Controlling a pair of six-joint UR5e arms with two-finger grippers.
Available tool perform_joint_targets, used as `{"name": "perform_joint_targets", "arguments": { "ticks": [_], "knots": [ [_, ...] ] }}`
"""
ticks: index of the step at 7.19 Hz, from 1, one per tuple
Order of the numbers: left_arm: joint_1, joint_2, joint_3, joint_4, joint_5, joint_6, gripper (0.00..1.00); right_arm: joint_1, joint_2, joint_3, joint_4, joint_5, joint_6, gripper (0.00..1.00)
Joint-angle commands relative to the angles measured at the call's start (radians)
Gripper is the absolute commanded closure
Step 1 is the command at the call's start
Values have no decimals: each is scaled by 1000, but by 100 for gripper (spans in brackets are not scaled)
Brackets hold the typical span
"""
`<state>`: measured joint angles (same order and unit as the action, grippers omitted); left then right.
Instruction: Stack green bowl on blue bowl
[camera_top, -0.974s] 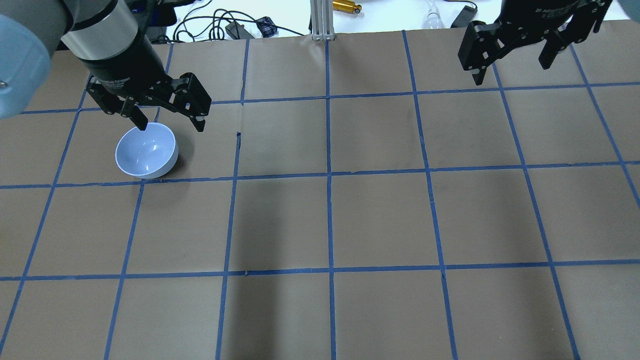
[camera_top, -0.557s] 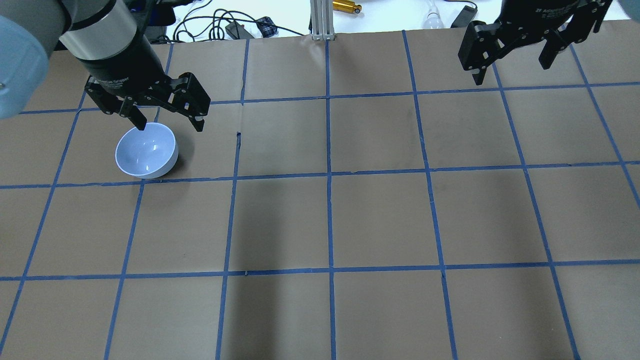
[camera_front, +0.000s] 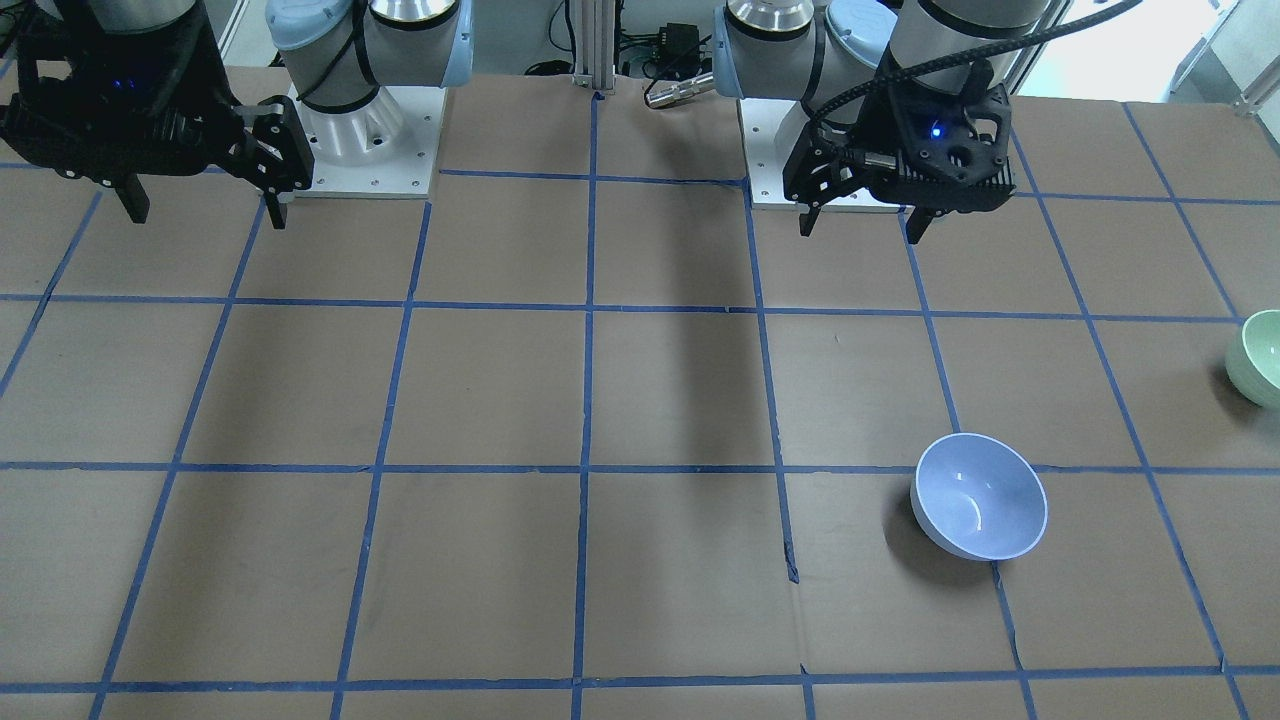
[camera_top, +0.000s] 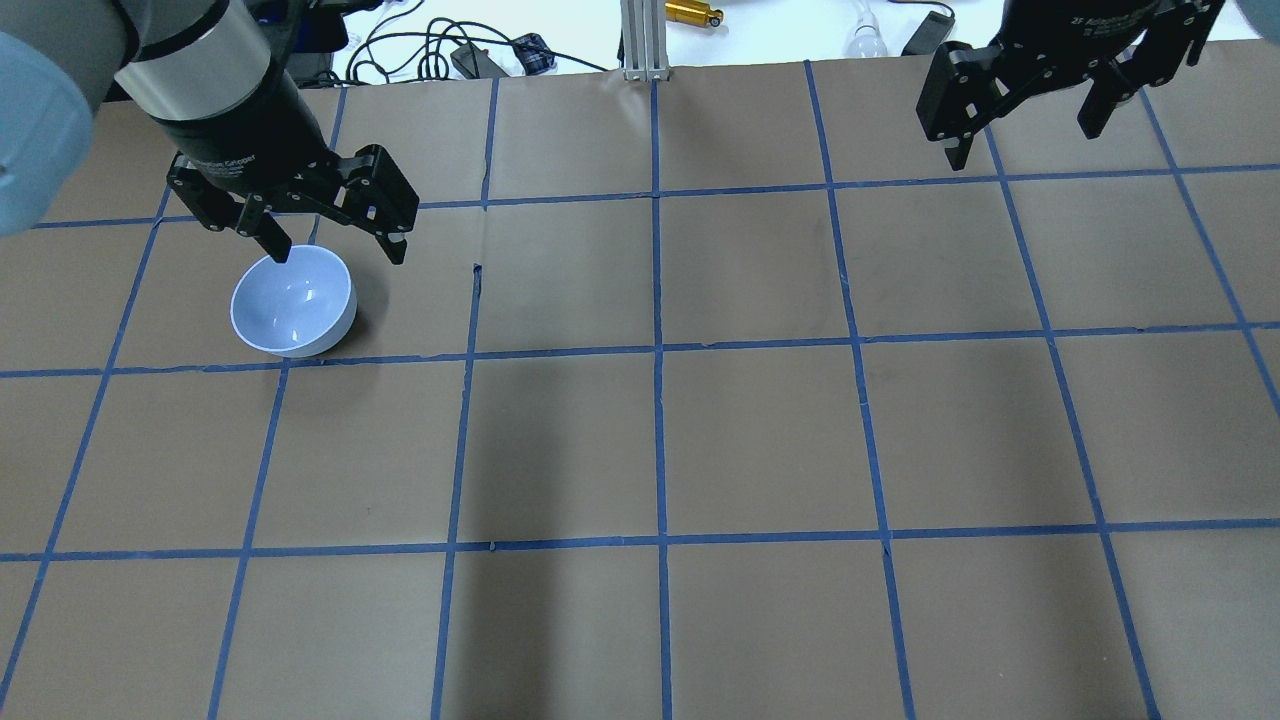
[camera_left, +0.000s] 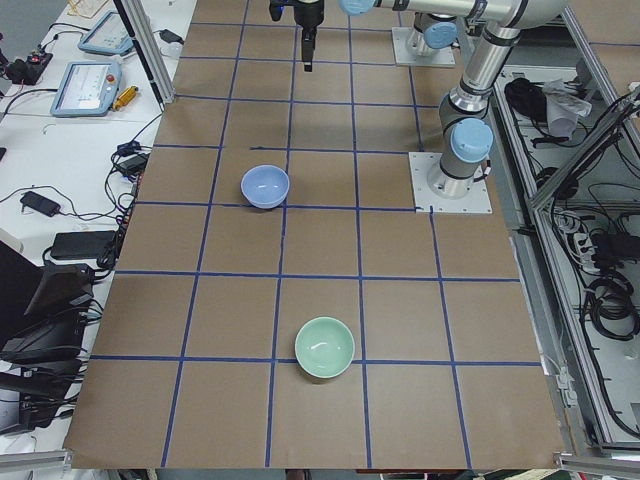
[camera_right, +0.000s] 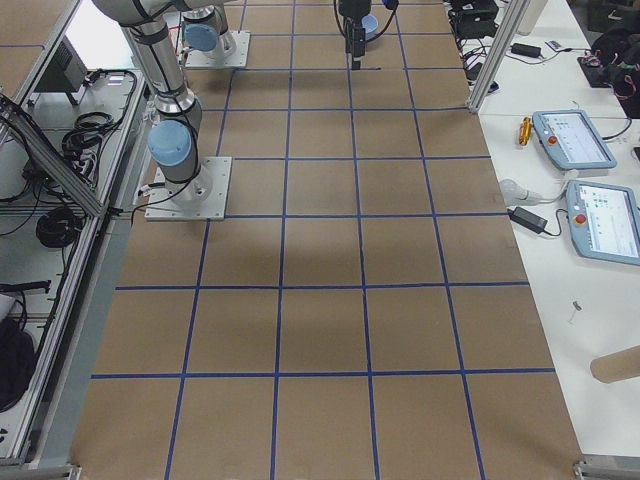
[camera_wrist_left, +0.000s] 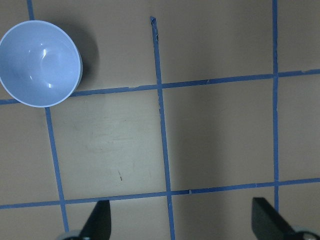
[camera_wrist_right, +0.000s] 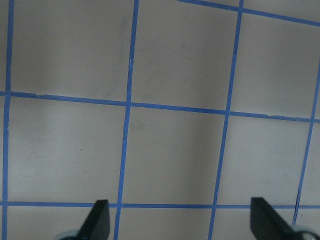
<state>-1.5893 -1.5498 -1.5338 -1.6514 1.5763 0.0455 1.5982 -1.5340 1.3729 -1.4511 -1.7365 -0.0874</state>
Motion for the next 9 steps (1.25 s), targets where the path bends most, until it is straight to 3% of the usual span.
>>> {"name": "perform_joint_targets", "arguments": {
  "ticks": [1, 5, 9],
  "knots": [
    [46, 3, -23, 11, 5, 64, 0, 0, 0, 0, 0, 0, 0, 0],
    [378, 14, -23, 4, 13, 582, 0, 0, 0, 0, 0, 0, 0, 0],
    [677, -48, -43, 51, 8, 1098, 0, 0, 0, 0, 0, 0, 0, 0]
  ]
}}
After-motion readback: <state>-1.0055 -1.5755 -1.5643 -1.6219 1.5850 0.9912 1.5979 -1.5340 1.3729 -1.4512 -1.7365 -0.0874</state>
